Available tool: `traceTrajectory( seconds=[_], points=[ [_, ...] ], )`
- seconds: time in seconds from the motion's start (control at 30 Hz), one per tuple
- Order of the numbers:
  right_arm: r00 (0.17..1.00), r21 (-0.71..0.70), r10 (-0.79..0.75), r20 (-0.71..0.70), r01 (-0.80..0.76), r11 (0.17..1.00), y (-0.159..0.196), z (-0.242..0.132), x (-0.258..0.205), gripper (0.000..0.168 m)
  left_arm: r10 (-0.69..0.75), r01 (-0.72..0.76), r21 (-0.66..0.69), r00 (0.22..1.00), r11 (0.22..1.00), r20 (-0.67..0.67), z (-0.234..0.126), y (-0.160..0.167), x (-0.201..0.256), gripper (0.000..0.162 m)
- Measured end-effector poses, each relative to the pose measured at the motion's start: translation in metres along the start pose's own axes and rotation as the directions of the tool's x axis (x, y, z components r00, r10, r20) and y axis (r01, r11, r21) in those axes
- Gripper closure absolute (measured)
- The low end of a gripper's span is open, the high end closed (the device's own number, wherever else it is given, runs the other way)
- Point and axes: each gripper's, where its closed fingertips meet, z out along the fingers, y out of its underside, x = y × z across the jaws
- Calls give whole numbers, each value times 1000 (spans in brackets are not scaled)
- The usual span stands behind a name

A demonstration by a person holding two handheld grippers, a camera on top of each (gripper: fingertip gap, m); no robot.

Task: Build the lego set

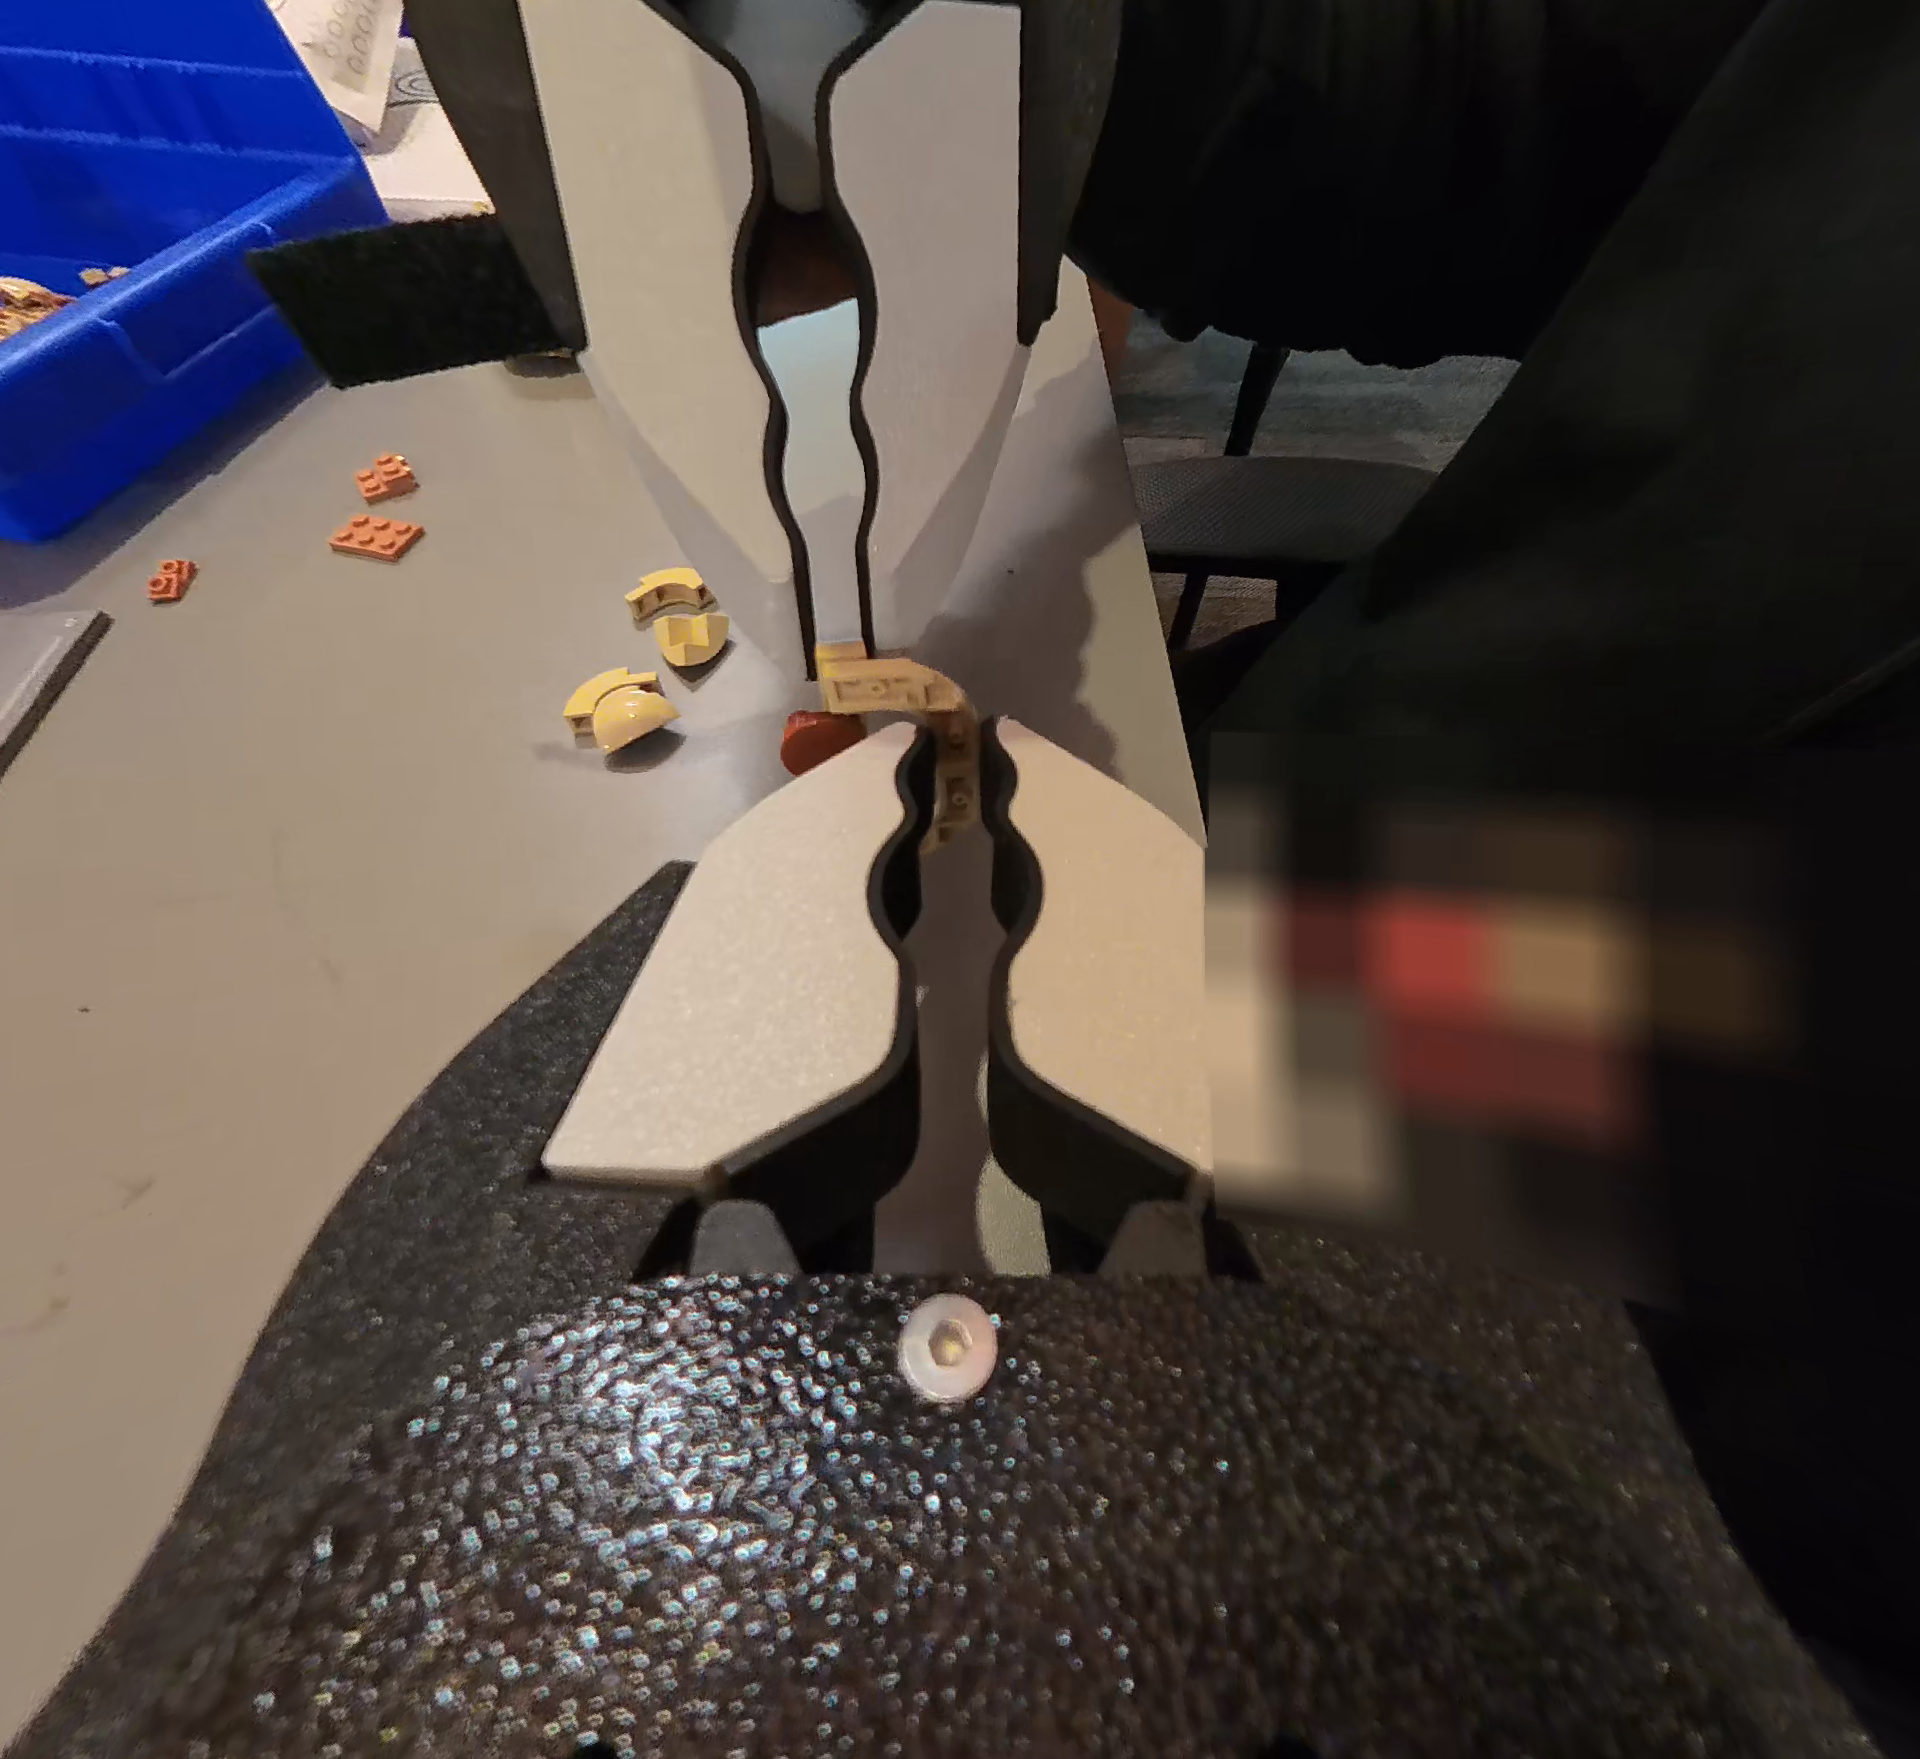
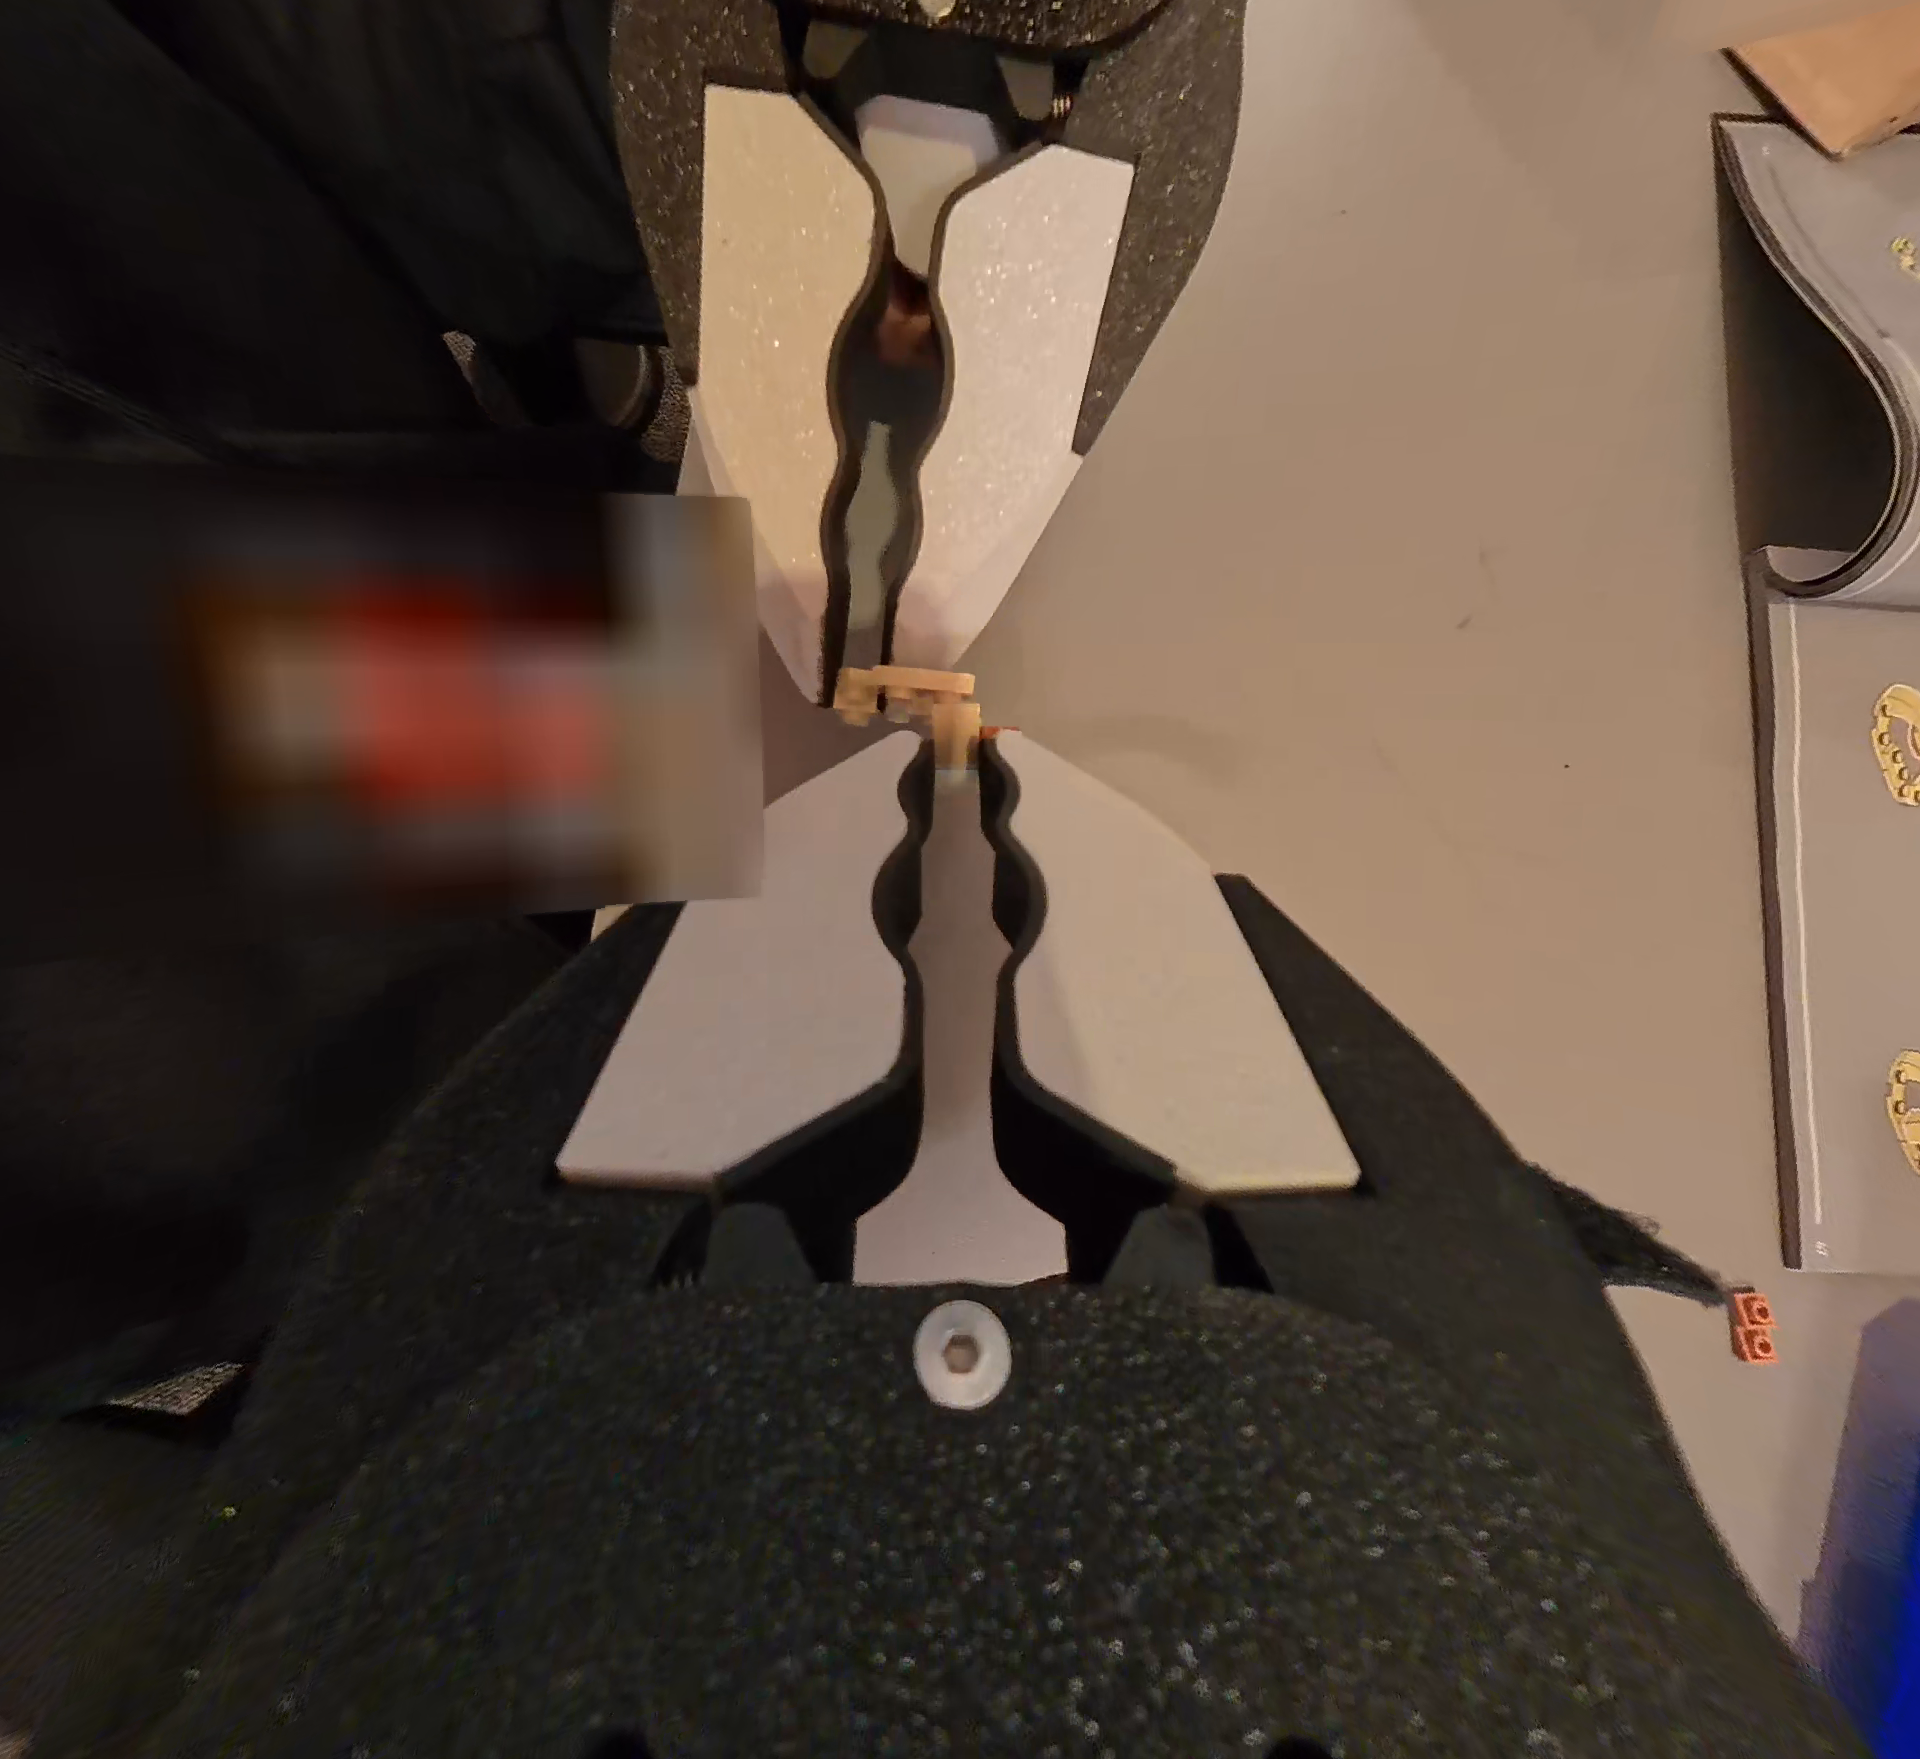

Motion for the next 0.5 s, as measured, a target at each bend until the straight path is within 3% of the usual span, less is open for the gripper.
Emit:
traceTrajectory(
  seconds=[0.5],
  points=[
    [998,0,-20,-53,20,1000,-2,0,1,161,38,-36,-21,997,999,68,1,-2,-4,152]
  ],
)
